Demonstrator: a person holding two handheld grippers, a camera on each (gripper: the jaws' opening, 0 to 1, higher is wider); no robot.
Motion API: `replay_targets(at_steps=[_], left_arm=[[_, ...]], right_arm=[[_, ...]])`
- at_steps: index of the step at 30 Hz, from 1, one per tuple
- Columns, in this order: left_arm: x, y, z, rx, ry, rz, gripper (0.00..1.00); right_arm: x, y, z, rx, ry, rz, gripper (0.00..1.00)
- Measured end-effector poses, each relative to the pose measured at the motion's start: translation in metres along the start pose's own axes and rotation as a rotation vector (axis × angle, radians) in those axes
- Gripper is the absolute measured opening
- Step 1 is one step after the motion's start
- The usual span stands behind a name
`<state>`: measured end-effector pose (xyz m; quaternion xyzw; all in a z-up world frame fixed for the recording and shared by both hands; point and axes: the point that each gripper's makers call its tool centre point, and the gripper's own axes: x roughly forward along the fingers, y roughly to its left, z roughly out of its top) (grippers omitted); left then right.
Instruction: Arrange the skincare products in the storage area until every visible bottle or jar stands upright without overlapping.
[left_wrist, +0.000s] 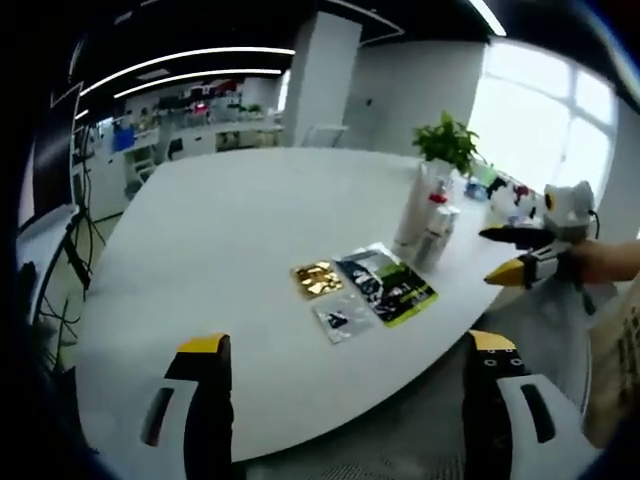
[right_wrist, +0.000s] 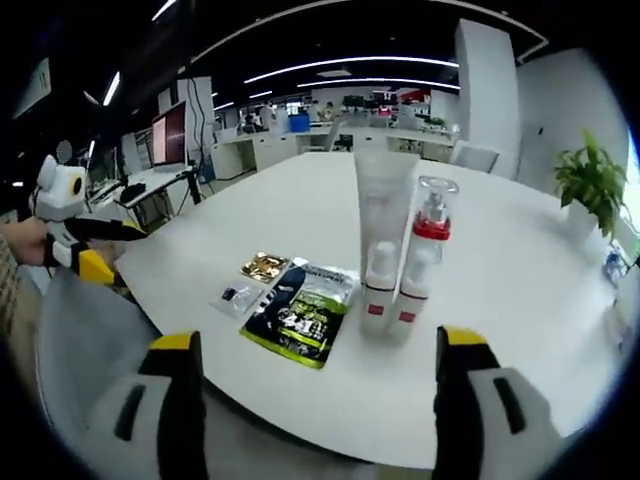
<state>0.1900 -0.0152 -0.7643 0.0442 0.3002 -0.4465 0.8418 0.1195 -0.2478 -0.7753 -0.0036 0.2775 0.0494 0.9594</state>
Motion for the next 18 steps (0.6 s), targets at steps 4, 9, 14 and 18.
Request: replay_targets(at_steps=[4, 9, 14, 18], left_arm=[[-0.001, -0.002, -0.002, -0.004, 0.011, -0.03, 0.95], [-0.002, -0.004, -0.001, 0.008, 0.004, -0.033, 0.96], [-0.001, -0.007, -0.004, 0.032, 0.02, -0.04, 0.96], [-0.001, -0.004, -0.005, 0.013, 0.024, -0.044, 0.94]], right_arm=[[-0.001, -0.003, -0.001, 0.013, 0.004, -0.009, 0.97], [-0.002, -0.009, -0.001, 0.042, -0.001, -0.02, 0.98], [-0.002, -0.009, -0.003, 0.052, 0.013, -0.022, 1.0], [-0.002, -0.013, -0.011, 0.052, 0.06, -0.044, 1.0]])
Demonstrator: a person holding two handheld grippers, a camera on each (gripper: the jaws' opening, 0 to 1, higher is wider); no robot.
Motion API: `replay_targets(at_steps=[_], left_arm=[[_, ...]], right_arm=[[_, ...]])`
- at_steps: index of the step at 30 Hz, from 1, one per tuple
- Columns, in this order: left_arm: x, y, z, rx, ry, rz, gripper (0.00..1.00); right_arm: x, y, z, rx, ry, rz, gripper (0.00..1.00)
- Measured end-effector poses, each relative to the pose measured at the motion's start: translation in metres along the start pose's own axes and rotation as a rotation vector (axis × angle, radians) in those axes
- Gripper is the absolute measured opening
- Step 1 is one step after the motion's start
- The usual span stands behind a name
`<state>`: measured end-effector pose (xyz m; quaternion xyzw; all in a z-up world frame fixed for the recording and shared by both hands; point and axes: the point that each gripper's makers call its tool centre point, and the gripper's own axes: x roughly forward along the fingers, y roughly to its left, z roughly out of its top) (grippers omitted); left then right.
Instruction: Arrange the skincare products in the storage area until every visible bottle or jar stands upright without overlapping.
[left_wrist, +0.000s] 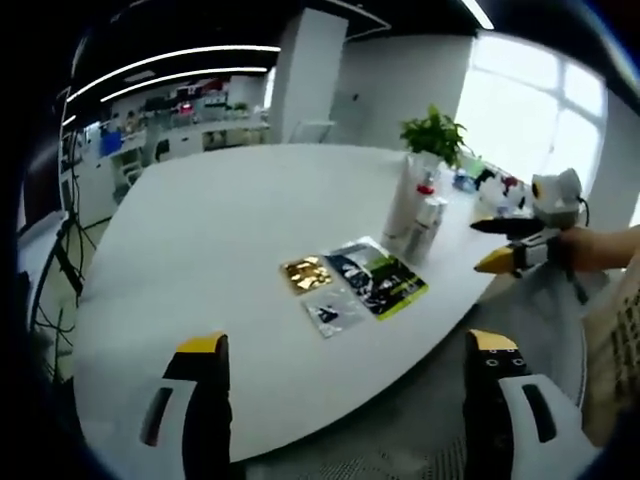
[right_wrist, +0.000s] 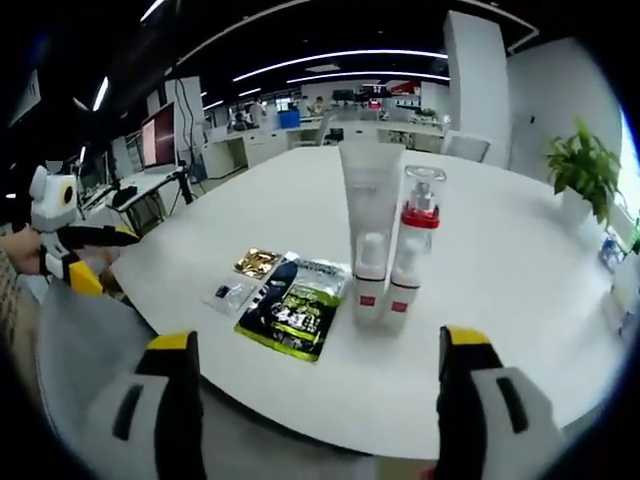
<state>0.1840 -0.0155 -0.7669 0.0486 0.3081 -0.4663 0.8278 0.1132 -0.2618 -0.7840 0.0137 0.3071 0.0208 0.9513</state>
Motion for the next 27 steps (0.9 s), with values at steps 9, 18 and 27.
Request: replay_targets(at_steps=[9, 18, 27], left_arm=[[0.0007, -0.0055, -0.0055, 0.026, 0.029, -0.029, 0.96], [0.0007, -0.0036, -0.0069, 0.018, 0.034, -0.027, 0.97], [0.0009, -0.005, -0.0081, 0.024, 0.041, -0.039, 0.97]], right_arm=[[-0.0004, 0.0005, 0.0009, -0.001, -0.002, -0.003, 1.0], [-0.0017, -0.0007, -0.0009, 0.005, 0.009, -0.012, 1.0], [-0.0009, -0.0024, -0.0028, -0.003, 0.021, -0.017, 1.0]])
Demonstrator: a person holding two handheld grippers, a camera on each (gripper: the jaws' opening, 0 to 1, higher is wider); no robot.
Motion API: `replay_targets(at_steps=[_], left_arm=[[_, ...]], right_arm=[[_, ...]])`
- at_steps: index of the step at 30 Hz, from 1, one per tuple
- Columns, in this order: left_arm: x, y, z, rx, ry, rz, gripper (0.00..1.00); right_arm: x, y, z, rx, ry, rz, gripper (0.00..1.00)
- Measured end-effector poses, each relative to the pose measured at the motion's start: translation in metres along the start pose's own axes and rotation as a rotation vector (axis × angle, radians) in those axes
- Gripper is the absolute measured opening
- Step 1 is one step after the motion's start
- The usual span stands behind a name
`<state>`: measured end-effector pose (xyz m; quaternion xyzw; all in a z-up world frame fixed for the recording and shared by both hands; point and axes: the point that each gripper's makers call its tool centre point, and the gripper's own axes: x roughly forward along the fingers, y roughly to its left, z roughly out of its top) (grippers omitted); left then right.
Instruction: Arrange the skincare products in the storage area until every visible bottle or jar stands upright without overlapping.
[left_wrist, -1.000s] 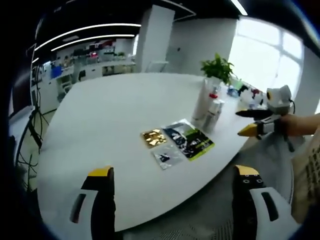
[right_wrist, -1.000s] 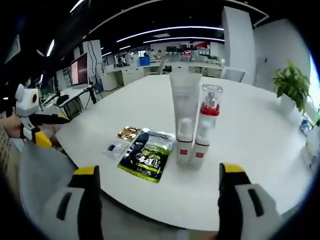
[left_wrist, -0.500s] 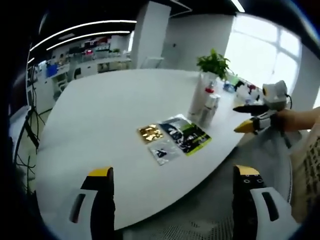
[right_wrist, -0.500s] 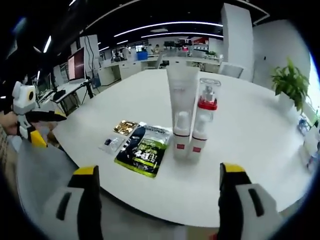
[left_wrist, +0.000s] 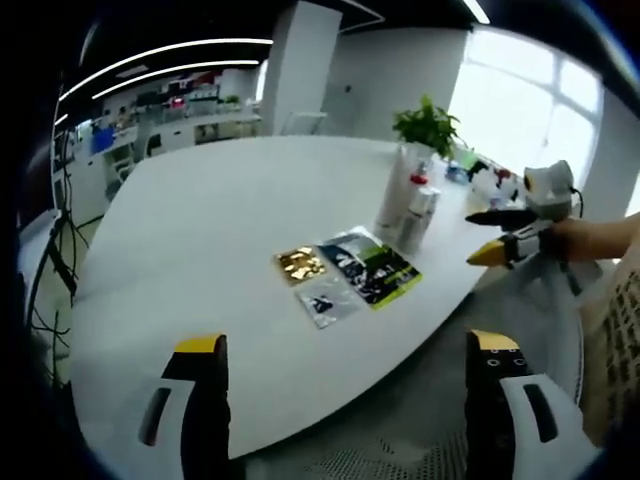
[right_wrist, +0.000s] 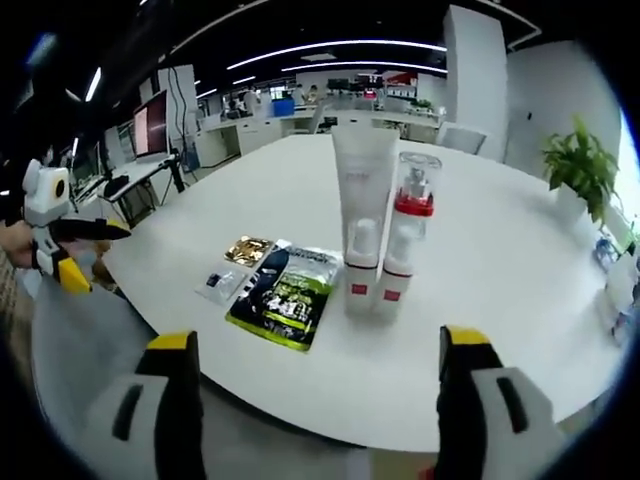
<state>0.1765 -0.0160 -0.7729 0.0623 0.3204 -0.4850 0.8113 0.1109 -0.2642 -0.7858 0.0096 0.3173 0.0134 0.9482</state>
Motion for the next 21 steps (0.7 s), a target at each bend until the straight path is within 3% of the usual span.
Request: replay_targets(at_steps=[21], left_arm=[[-0.0002, 0.0015, -0.0025, -0.015, 0.008, -0.004, 0.94]], right_arm=[[0.0005, -0.0004, -0.0006, 0.001, 0.002, -0.017, 1.0]])
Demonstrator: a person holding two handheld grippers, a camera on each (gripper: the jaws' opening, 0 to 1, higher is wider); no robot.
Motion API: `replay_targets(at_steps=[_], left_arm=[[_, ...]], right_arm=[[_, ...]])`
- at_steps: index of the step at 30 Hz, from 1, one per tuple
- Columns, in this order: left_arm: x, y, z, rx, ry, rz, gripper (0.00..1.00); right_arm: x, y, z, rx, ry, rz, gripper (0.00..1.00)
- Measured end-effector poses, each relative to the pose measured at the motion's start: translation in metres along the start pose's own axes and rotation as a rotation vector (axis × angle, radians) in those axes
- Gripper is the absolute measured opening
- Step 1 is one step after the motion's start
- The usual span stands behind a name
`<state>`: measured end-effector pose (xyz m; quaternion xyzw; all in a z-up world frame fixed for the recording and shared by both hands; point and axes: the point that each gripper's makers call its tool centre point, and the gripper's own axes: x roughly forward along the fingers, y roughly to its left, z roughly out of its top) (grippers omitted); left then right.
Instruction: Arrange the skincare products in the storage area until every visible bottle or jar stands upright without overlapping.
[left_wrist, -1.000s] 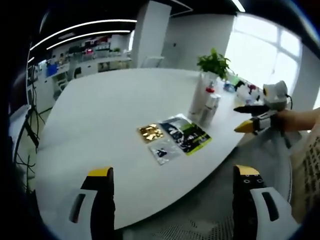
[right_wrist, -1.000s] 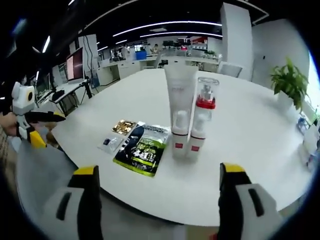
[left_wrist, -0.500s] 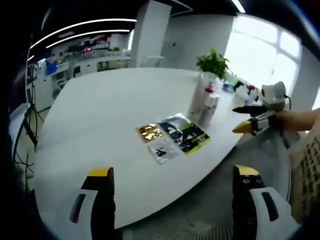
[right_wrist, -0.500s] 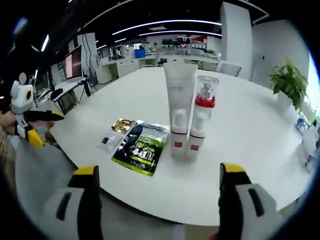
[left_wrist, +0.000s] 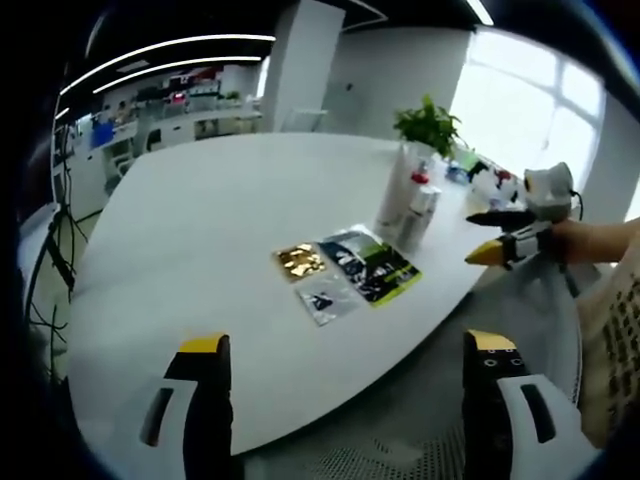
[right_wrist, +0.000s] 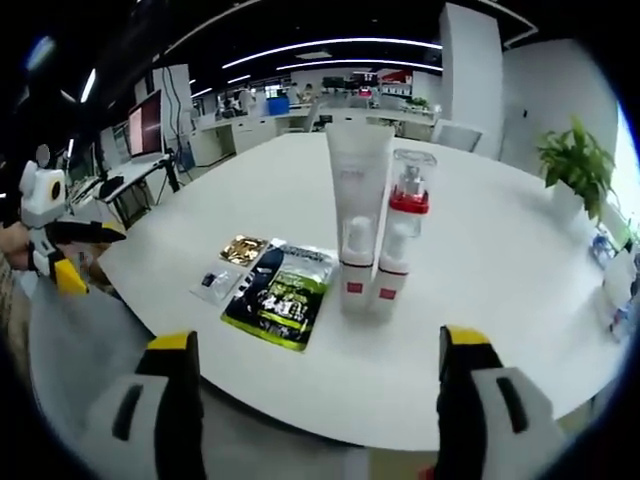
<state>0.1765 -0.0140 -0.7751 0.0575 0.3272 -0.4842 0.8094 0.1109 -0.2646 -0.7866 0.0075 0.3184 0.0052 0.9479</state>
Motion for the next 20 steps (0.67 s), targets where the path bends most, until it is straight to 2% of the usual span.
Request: replay_targets(at_steps=[9, 20], left_arm=[[0.0005, -0.0027, -0.0018, 0.019, 0.009, -0.006, 0.93], [-0.001, -0.003, 0.0015, -0.026, -0.013, -0.025, 0.92]], right_arm=[[-0.0012, -0.0012, 0.0007, -0.003, -0.006, -0.008, 0.99], [-0.0002, -0.0016, -0.0005, -0.028, 0.001, -0.017, 0.99]])
